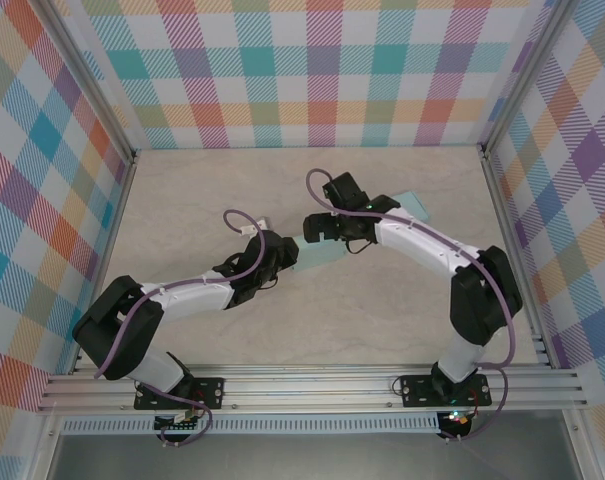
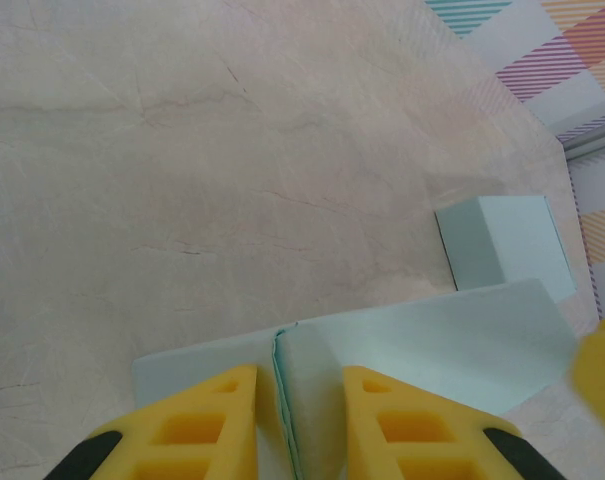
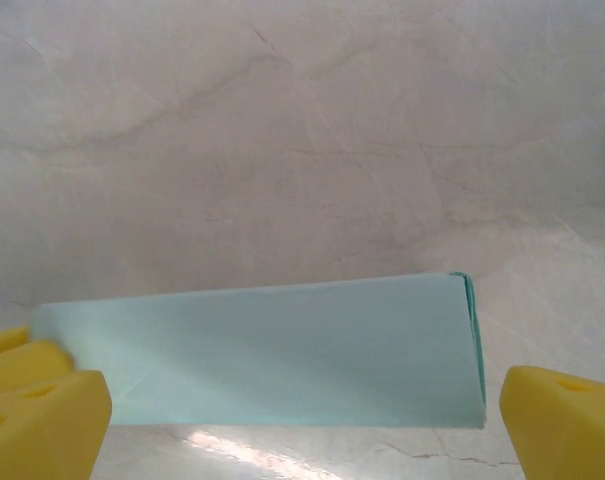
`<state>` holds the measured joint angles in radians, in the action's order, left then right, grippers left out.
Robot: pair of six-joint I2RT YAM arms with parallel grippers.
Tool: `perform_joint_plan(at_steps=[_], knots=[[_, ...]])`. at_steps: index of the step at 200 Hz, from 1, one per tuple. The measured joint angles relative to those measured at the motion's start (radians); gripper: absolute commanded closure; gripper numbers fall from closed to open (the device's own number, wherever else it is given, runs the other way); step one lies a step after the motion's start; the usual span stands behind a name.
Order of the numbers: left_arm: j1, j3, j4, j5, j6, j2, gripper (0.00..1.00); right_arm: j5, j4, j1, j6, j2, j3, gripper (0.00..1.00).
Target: Fold the paper box
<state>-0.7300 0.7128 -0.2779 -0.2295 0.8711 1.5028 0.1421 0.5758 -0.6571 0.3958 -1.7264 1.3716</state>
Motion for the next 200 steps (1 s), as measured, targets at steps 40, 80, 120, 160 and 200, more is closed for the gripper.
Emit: perform_joint_plan(at_steps=[40,80,120,160,200], knots=[[0.000,0.011,0.013,-0.001,0.000,0.006,0.77,0.000,0.036,-0.001,-0.030,-0.053,0.023,0.00],[-0.001,0.017,0.017,-0.005,0.000,0.009,0.78,0.008,0.038,0.002,-0.037,-0.066,0.028,0.10],[-0.002,0.018,0.020,-0.011,0.000,0.009,0.79,-0.032,-0.026,0.051,-0.018,-0.045,-0.020,0.25],[-0.002,0.018,0.021,-0.012,0.000,0.009,0.79,-0.153,-0.133,0.113,0.001,-0.010,-0.107,0.31],[-0.004,0.018,0.023,-0.016,0.000,0.007,0.79,-0.317,-0.256,0.192,0.037,0.016,-0.200,0.41]])
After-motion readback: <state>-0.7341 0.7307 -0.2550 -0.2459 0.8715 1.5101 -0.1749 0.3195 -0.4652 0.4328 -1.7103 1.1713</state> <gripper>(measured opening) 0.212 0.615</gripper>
